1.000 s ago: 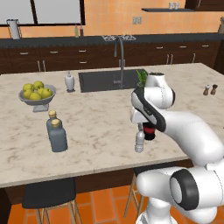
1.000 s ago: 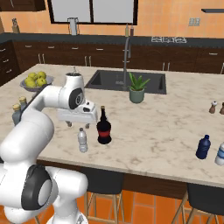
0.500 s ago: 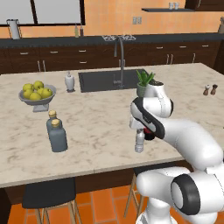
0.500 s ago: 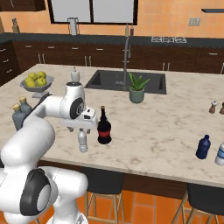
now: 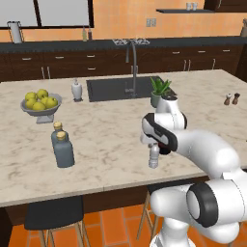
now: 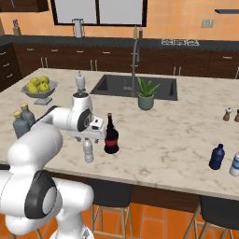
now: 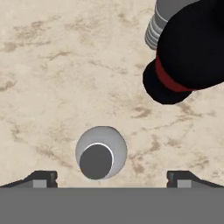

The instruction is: Move the plastic bottles in the middle to the plastics group, and the glass bottles in the middle to the glass group.

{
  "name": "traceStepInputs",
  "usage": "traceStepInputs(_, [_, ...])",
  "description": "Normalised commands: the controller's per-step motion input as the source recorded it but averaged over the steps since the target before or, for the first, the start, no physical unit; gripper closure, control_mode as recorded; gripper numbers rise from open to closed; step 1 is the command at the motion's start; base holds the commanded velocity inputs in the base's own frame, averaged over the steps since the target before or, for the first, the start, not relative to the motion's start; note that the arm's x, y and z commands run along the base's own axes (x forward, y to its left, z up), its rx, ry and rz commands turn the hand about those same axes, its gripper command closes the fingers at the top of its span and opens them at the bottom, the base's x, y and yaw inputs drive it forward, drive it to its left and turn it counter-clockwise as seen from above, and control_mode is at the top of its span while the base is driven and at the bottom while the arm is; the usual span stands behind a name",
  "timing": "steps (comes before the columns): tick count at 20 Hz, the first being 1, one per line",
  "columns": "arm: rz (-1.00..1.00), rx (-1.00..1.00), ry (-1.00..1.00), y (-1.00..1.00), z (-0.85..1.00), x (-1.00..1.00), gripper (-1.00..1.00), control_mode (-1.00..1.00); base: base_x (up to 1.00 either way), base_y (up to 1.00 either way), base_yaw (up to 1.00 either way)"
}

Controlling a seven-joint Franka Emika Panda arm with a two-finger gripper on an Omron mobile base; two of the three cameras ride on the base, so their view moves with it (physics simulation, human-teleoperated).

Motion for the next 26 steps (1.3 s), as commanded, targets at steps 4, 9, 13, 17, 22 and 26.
traceStepInputs(4, [0.00,0.00,-0.02,0.06,-0.24,0.03,-1.00,-1.00,0.00,0.00,0.00])
traceStepInputs(9, [0.00,0.00,0.00,0.03,-0.13,0.00,-1.00,-1.00,0.00,0.00,0.00])
traceStepInputs(13, [0.00,0.00,0.00,0.00,-0.09,0.00,-1.00,-1.00,0.00,0.00,0.00])
traceStepInputs(17, [0.00,0.00,0.00,0.00,-0.16,0.03,-1.00,-1.00,0.00,0.00,0.00])
traceStepInputs(22, [0.00,0.00,0.00,0.01,-0.12,0.01,-1.00,-1.00,0.00,0.00,0.00])
traceStepInputs(26, [0.00,0.00,0.00,0.04,-0.07,0.02,-1.00,-1.00,0.00,0.00,0.00])
